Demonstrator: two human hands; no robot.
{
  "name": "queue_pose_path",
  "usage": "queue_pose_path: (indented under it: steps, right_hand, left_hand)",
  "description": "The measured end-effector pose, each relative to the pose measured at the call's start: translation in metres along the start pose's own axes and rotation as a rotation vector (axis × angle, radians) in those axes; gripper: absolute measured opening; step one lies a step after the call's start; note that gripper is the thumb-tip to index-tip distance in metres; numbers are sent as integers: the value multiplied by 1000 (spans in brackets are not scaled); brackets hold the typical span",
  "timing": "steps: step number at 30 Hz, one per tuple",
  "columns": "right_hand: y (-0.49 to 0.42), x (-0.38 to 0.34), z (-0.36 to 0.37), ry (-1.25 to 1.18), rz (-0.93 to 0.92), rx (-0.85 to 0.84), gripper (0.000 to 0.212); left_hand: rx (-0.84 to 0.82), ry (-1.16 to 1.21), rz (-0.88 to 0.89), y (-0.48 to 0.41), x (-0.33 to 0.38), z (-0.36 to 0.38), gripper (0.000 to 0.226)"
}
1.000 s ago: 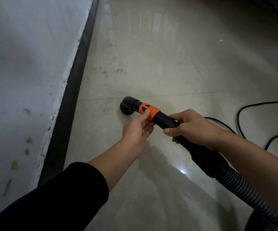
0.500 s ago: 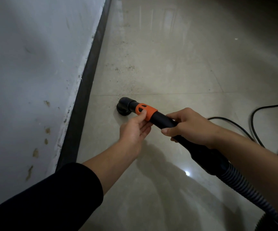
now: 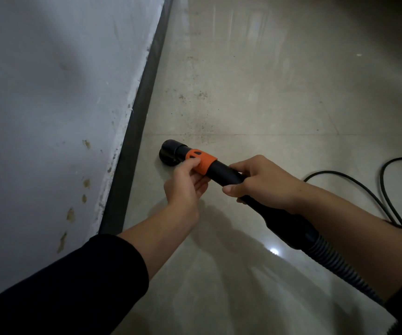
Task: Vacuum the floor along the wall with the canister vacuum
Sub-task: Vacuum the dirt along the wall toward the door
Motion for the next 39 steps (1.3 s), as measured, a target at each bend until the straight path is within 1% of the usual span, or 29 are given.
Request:
queue_pose_path:
  steps: [6,18,24,28,32,35,39]
  right_hand:
    - [-6,-5,13,10,-20,-28,13]
    - [-14,-10,39,29,-57,-9,14]
    - [-17,-12,50,29,-79,9,15]
    - [-17,-14,56,68,-102,47,15]
    - [-16,-14,57,91,-107,70,13]
    - [-14,-12,55,112,-103,96,12]
    - [-8,-9,52,149,-99,128,13]
  left_hand:
    - [135,34,47,-3,3,-14,29]
    - [261,10,123,-13,8,-36,15]
    - [263,19,137,-20,11,-41,14]
    - [267,21,145,-22,12,-44,20]
    - [253,31,144,-23,14,-41,22]
    - [226,16,130,-24,11,-38,19]
    - [198,0,110,-26,6,-35,22]
Point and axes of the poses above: each hand's wrist, its own y-axis away from the middle knuckle, its own z-axis out of the palm, x = y × z, the point moved 7 cm from there along -y, towards the middle knuckle, and after that the axes turned 3 degrees about -y, right-handed, at the moved point
